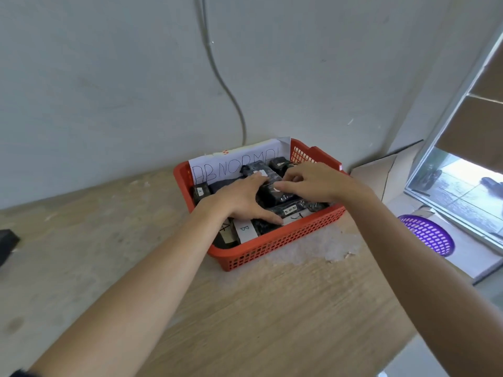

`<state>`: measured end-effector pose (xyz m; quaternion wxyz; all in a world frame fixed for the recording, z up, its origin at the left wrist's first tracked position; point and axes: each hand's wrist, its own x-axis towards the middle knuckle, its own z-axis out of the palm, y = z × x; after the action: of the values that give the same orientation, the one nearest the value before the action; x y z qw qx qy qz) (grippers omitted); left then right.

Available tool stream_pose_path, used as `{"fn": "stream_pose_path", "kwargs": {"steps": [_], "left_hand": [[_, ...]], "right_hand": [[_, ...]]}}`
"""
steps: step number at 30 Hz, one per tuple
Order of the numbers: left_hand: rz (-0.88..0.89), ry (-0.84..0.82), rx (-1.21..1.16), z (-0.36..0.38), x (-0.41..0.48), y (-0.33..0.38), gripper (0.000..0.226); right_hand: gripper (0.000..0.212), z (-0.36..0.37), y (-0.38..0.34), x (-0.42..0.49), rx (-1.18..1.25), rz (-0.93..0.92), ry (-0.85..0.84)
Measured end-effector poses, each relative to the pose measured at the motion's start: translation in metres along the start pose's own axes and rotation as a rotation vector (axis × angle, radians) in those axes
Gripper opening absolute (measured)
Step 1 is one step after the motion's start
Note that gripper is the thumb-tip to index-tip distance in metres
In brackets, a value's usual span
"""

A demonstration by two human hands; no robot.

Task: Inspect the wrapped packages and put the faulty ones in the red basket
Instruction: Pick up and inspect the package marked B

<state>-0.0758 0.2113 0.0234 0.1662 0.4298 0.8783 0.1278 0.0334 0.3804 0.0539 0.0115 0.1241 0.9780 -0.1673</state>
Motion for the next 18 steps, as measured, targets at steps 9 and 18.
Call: {"fn": "stream_pose_path", "kwargs": {"steps": [9, 18], "left_hand": [[-0.019, 0.816, -0.376, -0.044, -0.108, -0.065, 0.010], [-0.825, 0.539, -0.245, -0.061, -0.259, -0.254, 0.061]], "right_hand": [[0.030, 0.007, -0.108, -0.060, 0.120, -0.284, 0.326], [0.043, 0.173, -0.271, -0.040, 0.224, -0.514, -0.041]]}}
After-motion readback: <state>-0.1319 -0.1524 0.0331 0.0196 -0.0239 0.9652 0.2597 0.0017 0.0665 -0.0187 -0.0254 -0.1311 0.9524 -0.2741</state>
